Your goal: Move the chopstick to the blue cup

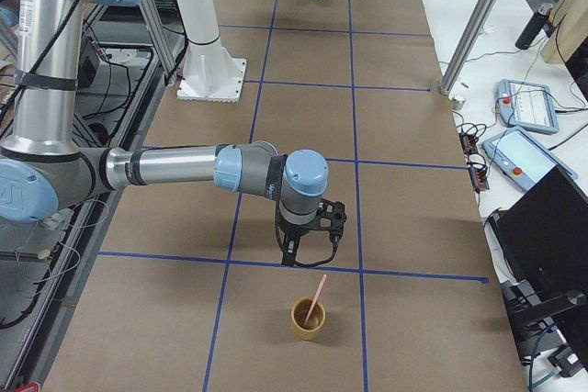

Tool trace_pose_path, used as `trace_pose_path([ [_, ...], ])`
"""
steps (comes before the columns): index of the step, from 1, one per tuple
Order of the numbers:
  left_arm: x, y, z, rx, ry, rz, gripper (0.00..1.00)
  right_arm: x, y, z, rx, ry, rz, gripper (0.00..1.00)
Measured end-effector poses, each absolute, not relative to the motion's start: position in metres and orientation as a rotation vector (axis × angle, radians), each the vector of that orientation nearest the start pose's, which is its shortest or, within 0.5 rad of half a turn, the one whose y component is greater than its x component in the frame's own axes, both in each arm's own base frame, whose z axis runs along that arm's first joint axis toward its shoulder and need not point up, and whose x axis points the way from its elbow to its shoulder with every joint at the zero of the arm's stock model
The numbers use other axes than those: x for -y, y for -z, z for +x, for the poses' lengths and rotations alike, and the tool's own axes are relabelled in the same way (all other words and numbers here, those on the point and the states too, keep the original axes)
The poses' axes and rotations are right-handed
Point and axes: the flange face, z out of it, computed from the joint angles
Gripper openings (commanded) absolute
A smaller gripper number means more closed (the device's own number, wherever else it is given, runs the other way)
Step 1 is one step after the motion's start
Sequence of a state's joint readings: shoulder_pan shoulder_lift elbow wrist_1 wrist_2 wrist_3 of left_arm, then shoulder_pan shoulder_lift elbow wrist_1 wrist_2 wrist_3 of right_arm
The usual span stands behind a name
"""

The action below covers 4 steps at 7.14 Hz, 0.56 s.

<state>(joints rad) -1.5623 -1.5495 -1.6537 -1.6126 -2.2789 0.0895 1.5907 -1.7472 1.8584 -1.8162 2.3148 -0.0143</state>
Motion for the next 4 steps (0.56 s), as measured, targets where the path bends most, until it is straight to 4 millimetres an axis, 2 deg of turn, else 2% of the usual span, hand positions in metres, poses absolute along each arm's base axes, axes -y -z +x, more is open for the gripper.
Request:
trace_pose_path([
  [4, 0.497, -0.616, -0.059, -0.721, -0.119, 0.137, 0.98, 0.403, -0.622, 0.074, 0.745, -0.056, -0.114, 1.0],
])
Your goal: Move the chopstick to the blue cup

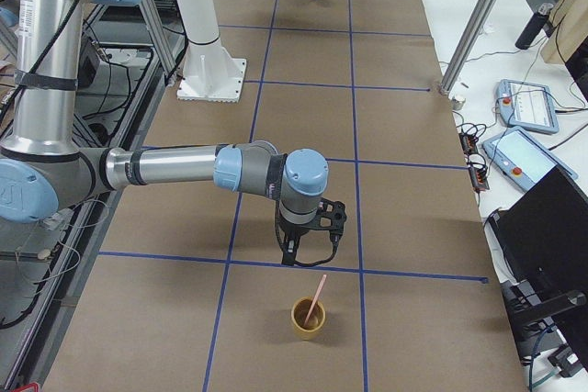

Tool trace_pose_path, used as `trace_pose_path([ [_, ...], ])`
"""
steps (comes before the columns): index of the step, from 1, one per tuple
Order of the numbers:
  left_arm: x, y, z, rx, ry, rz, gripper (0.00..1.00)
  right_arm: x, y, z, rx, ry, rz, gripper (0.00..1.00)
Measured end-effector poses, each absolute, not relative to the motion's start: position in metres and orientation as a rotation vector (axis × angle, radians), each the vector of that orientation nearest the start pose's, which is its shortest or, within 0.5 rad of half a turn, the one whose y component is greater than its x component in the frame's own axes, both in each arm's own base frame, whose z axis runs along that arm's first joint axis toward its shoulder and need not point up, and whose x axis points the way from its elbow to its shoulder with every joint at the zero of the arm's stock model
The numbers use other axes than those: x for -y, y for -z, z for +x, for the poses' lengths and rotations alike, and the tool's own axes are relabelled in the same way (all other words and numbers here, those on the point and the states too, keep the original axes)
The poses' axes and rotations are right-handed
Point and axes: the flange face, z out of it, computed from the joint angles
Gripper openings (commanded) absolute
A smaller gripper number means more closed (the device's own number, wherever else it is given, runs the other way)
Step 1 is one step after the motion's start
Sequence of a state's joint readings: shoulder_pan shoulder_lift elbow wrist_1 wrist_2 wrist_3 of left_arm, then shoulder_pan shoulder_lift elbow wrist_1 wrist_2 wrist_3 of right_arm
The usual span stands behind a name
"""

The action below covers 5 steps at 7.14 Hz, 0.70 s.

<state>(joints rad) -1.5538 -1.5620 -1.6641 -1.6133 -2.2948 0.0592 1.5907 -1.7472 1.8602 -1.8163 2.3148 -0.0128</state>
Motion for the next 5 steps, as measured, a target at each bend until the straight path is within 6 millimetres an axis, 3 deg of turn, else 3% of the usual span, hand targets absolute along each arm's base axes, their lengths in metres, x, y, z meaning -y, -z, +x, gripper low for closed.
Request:
trace_pose_path([
  [2, 0.486, -0.625, -0.041, -0.774, -0.044, 0.099, 0.98, 0.403, -0.621, 0.074, 0.745, -0.055, -0.111, 1.0],
  [5, 0.433, -0.655, 0.009, -0.845, 0.062, 0.1, 0.98, 0.403, -0.62, 0.074, 0.745, -0.054, -0.109, 1.0],
])
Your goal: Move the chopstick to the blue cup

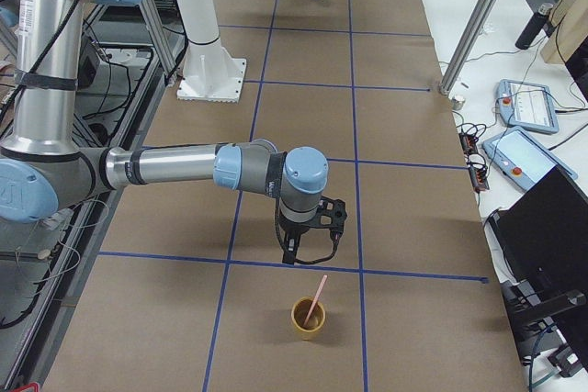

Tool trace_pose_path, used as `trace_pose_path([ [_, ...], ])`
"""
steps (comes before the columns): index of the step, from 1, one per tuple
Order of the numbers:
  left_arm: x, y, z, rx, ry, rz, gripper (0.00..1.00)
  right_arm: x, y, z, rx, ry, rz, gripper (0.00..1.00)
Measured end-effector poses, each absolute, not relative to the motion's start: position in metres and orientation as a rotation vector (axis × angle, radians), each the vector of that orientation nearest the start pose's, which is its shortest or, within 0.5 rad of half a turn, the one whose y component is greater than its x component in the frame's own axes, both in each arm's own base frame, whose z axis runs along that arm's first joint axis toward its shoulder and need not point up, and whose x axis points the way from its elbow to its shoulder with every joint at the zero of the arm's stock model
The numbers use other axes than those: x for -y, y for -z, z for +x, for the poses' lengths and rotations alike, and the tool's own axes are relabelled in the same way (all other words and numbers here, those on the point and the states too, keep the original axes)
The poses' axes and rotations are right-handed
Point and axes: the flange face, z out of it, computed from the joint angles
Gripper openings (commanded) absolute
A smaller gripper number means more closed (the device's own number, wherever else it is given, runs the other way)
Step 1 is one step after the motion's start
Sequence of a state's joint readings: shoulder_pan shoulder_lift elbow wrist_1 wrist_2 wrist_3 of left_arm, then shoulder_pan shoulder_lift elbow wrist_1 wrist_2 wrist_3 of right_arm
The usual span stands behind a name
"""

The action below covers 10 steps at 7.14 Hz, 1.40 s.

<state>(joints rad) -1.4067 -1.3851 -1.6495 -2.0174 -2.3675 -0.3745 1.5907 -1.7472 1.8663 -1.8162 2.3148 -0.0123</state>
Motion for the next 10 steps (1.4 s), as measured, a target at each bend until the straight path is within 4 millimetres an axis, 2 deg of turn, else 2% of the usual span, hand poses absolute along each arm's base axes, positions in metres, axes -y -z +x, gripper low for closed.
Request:
trace_pose_path([
  [2, 0.42, -0.661, 0.025, -0.862, 0.079, 0.088, 0.98, 0.403, -0.621, 0.074, 0.745, -0.055, -0.111, 1.0],
  [8, 0.416, -0.679, 0.06, -0.859, 0.019, 0.027, 0.97, 0.401, -0.623, 0.074, 0.745, -0.056, -0.116, 1.0],
  [9, 0.415, -0.684, 0.066, -0.857, 0.008, 0.013, 0.62, 0.401, -0.624, 0.074, 0.745, -0.056, -0.117, 1.0],
  [10, 0.414, -0.686, 0.071, -0.856, -0.001, 0.004, 0.2, 0.401, -0.624, 0.074, 0.745, -0.057, -0.118, 1.0],
])
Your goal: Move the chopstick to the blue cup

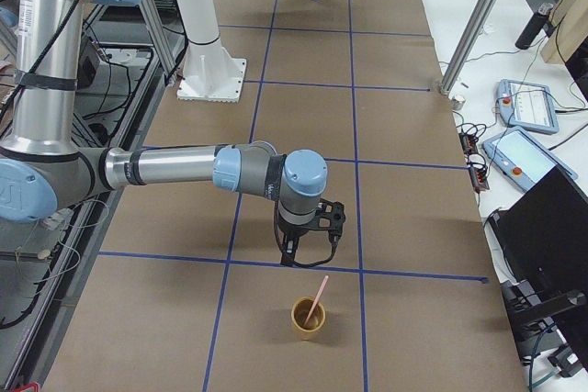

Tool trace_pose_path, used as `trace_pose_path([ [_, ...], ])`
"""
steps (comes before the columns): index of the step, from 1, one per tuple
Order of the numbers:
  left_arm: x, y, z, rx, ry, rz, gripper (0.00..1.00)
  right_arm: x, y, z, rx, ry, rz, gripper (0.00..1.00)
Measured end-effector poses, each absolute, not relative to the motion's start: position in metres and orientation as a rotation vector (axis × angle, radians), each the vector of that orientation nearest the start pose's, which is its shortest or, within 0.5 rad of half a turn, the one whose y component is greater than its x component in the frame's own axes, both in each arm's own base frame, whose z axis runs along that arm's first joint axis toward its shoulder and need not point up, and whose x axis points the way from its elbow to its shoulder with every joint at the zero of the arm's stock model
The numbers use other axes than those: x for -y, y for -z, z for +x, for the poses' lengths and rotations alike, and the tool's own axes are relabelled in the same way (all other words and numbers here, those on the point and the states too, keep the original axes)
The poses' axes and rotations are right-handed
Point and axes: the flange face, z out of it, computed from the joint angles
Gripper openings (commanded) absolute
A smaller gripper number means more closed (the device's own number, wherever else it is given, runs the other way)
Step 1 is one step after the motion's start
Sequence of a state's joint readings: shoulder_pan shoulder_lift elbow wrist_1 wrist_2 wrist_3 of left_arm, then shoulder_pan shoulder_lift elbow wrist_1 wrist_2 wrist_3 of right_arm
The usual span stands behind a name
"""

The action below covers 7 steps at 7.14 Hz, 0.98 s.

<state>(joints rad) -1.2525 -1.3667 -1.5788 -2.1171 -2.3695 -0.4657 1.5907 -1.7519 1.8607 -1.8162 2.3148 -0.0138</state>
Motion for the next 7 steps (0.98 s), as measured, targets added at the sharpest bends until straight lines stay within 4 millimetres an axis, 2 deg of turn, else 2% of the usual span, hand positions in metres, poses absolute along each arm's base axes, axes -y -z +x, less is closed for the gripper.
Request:
trace_pose_path([
  [1, 0.416, -0.687, 0.074, -0.856, -0.006, 0.003, 0.0, 0.4, -0.625, 0.074, 0.745, -0.057, -0.119, 1.0],
  [4, 0.435, -0.684, 0.081, -0.855, -0.007, 0.016, 0.0, 0.399, -0.624, 0.074, 0.746, -0.057, -0.119, 1.0],
  [5, 0.44, -0.674, 0.083, -0.868, -0.003, 0.023, 0.0, 0.398, -0.624, 0.074, 0.746, -0.056, -0.118, 1.0],
  [6, 0.449, -0.653, 0.079, -0.898, 0.017, 0.025, 0.0, 0.398, -0.625, 0.074, 0.747, -0.056, -0.119, 1.0],
  [7, 0.467, -0.621, 0.07, -0.932, 0.049, 0.019, 0.0, 0.398, -0.626, 0.074, 0.747, -0.057, -0.121, 1.0],
])
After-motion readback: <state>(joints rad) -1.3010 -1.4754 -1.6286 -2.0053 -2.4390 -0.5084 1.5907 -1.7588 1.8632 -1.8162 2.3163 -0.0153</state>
